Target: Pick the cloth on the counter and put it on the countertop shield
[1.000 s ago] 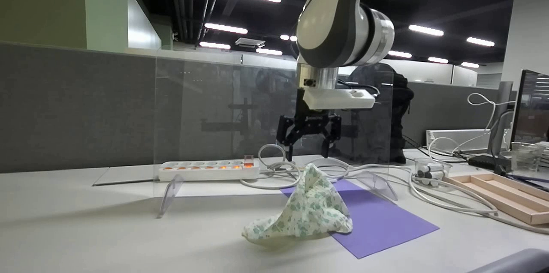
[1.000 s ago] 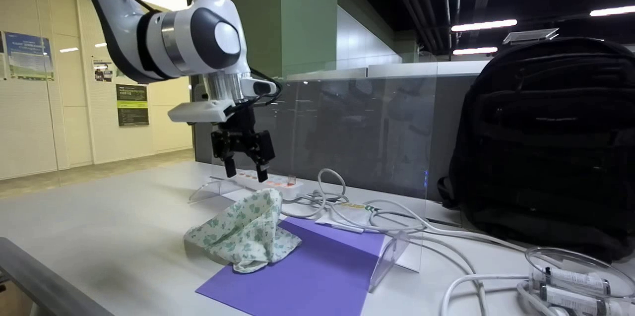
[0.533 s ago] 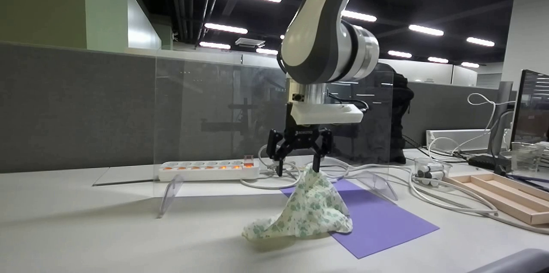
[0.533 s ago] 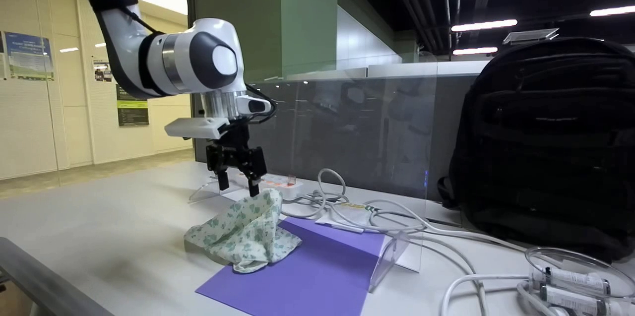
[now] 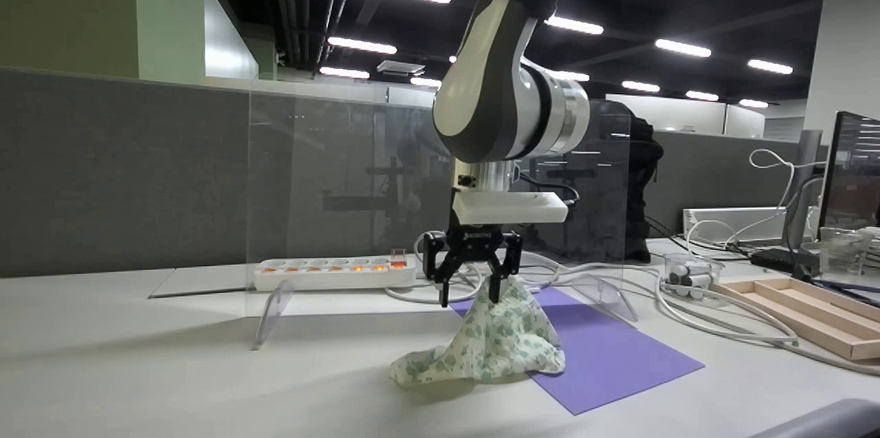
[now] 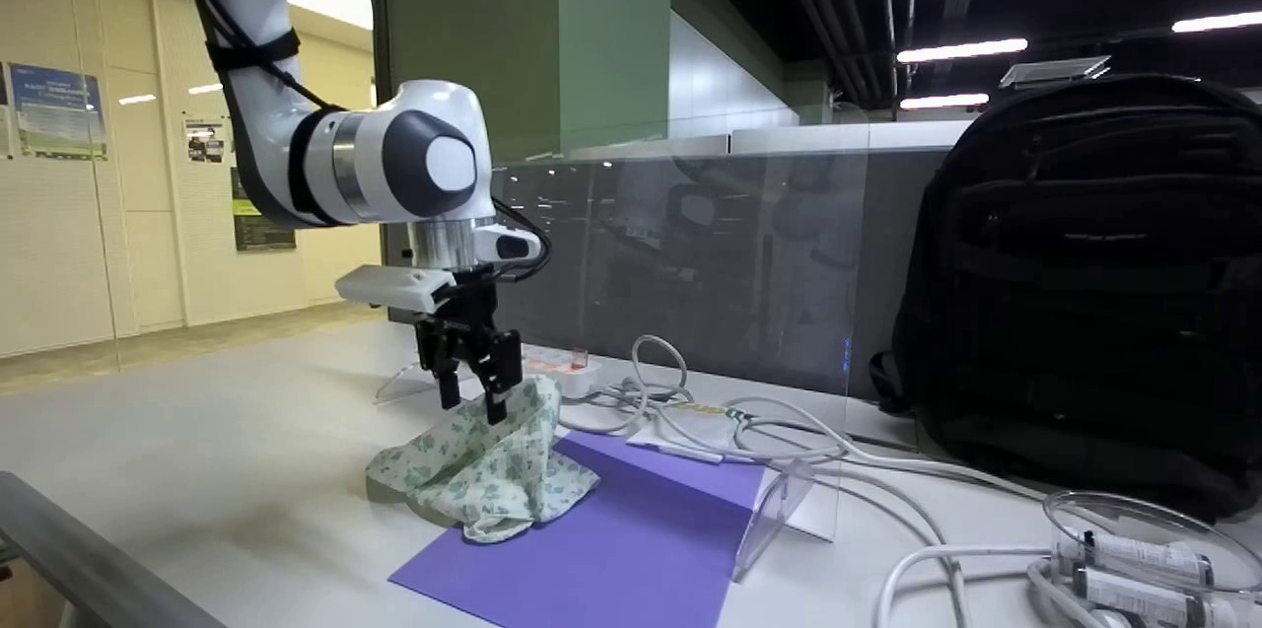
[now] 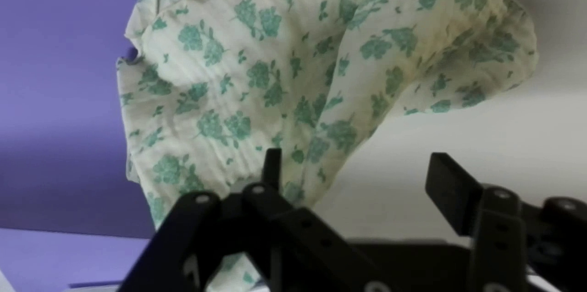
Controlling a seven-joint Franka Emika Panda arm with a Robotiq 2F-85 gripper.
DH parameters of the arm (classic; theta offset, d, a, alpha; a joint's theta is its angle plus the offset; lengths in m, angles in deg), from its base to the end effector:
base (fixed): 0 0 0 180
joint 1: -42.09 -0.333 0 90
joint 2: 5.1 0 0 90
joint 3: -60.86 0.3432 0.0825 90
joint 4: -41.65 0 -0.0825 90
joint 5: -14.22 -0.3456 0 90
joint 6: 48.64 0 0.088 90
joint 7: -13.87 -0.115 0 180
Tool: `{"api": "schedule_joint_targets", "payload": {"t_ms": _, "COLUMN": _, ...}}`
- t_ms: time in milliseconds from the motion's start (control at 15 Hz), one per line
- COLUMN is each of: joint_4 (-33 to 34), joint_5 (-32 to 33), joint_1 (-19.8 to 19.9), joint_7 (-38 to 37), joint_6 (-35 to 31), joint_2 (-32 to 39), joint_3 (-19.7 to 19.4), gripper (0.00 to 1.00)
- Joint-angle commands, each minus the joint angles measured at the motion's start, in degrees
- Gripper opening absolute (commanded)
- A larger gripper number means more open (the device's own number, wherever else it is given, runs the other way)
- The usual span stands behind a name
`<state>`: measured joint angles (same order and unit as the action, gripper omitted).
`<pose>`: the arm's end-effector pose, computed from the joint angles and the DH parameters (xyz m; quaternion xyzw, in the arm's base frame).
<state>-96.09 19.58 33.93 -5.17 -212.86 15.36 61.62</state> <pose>0.4947 0.0828 0.2303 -0.9975 0.0444 -0.0541 0.0003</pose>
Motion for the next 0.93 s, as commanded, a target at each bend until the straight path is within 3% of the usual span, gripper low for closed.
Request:
{"api": "schedule_joint_targets", "payload": {"t_ms": 0, "joint_4": 1.6, "joint_5": -1.7, "joint_1": -1.5, "joint_7": 0.4, "joint_6": -1.0, "joint_2": 1.4, "joint_3": -1.0, "gripper": 0.51}}
{"api": "schedule_joint_targets", "payload": {"t_ms": 467, "joint_4": 2.2, "joint_5": -3.4, "joint_1": -1.8, "joint_7": 2.5, "joint_6": -0.9, "joint_2": 1.1, "joint_3": -0.2, "gripper": 0.03}}
{"api": "schedule_joint_targets", "payload": {"t_ms": 867, "joint_4": 5.1, "joint_5": -4.1, "joint_1": -1.8, "joint_7": 6.1, "joint_6": 4.5, "joint_2": -2.3, "joint_3": 1.8, "gripper": 0.0}}
